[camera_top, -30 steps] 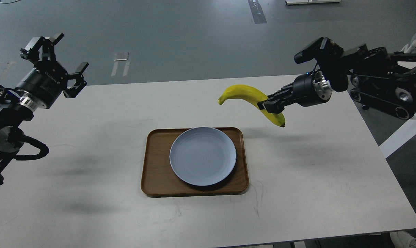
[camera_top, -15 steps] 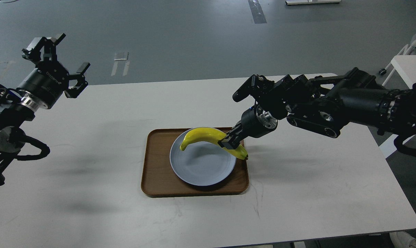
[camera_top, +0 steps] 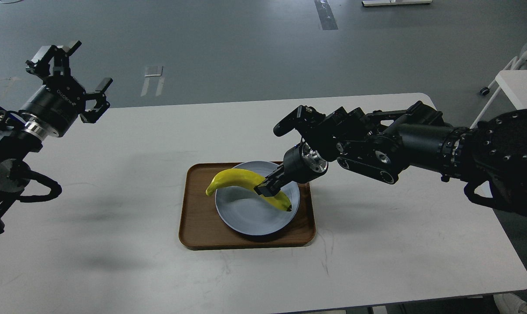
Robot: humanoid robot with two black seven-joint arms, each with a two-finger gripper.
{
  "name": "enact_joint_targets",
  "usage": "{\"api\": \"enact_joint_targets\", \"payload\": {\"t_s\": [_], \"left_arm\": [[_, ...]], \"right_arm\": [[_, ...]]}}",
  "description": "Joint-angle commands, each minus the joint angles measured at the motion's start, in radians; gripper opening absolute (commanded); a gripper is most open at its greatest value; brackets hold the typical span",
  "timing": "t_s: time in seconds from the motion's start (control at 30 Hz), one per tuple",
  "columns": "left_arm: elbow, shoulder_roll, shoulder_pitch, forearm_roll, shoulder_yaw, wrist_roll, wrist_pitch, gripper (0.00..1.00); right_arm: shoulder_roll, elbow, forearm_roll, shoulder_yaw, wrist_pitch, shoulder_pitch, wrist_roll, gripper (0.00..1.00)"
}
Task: Place banana on plate with both arms
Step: 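Lower the banana onto the plate, open the right gripper, and withdraw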
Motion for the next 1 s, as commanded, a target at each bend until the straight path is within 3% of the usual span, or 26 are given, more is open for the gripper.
{"api": "enact_joint_targets", "payload": {"t_s": [0.0, 0.03, 0.1, 0.2, 0.4, 0.6, 0.97], "left_arm": [[0.000, 0.001, 0.000, 0.000, 0.000, 0.000, 0.000, 0.98], [0.000, 0.001, 0.000, 0.000, 0.000, 0.000, 0.000, 0.98], [0.000, 0.001, -0.002, 0.000, 0.000, 0.000, 0.000, 0.98], [0.000, 0.001, -0.002, 0.000, -0.002, 0.000, 0.000, 0.98], [0.000, -0.004, -0.003, 0.002, -0.005, 0.000, 0.000, 0.98], [0.000, -0.021, 0.001, 0.003, -0.005, 0.000, 0.000, 0.98], [0.014, -0.091, 0.002, 0.014, -0.003, 0.000, 0.000, 0.98]], "right_arm": [[-0.001, -0.004, 0.003, -0.006, -0.002, 0.000, 0.000, 0.84], [-0.006, -0.006, 0.017, -0.001, -0.006, 0.001, 0.000, 0.95], [-0.019, -0.012, 0.061, 0.013, -0.006, 0.015, 0.000, 0.99], [-0.078, -0.018, 0.152, 0.071, -0.009, 0.036, 0.000, 1.00], [-0.278, -0.018, 0.429, 0.367, -0.007, 0.021, 0.000, 1.00], [-0.456, -0.009, 0.783, 0.624, -0.007, -0.182, 0.000, 1.00], [-0.472, -0.009, 1.019, 0.921, -0.009, -0.552, 0.000, 1.00]]}}
